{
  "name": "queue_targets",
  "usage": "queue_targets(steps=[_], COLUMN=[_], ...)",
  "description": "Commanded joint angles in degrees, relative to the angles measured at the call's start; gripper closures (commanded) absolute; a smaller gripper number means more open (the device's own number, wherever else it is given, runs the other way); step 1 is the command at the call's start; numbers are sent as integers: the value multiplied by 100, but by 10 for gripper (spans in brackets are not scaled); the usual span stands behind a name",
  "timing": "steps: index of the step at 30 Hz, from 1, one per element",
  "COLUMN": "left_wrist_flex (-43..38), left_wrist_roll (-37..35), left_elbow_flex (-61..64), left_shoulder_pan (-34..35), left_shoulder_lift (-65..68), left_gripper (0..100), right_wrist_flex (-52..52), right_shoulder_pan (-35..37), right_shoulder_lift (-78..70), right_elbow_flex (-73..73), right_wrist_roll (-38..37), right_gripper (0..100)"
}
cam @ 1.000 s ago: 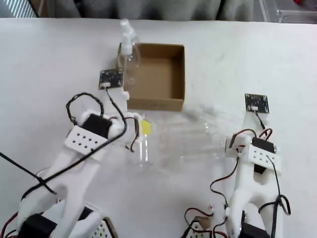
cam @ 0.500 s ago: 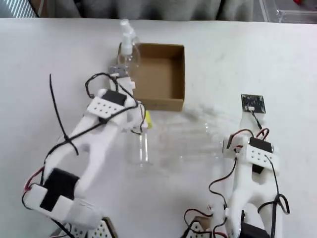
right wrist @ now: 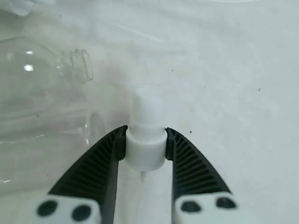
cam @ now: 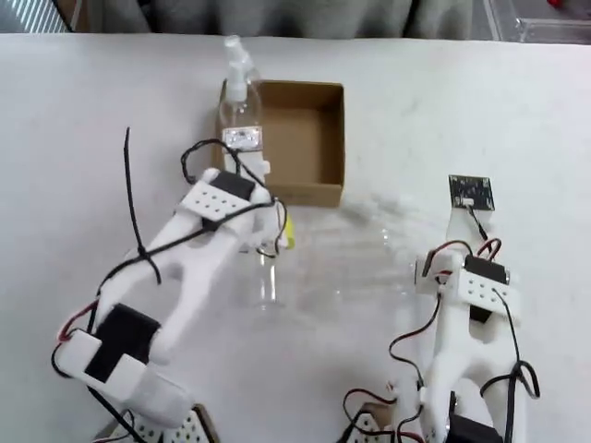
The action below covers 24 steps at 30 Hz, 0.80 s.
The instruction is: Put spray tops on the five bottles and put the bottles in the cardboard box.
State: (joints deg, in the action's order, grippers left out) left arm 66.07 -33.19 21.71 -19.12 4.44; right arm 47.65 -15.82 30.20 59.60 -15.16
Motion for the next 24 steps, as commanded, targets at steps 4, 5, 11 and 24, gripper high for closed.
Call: queue_targets(steps=[4, 5, 11, 24], left_wrist_flex=[185, 299, 308, 53], left_wrist_roll=[308, 325, 343, 352], left_elbow_flex=[-475, -563, -809, -809], left_shoulder_pan=[-13, -13, -13, 119], left_shoulder_lift=[189, 242, 514, 734], left_gripper=[740, 740, 740, 745], right_wrist_flex=[-57, -57, -57, -57], right_shoulder_pan=[40, 40, 40, 48], right_shoulder_lift=[207, 207, 207, 198], right_elbow_flex=[-35, -35, -35, -35], right_wrist_roll=[-35, -35, -53, -62], right_gripper=[983, 983, 983, 983])
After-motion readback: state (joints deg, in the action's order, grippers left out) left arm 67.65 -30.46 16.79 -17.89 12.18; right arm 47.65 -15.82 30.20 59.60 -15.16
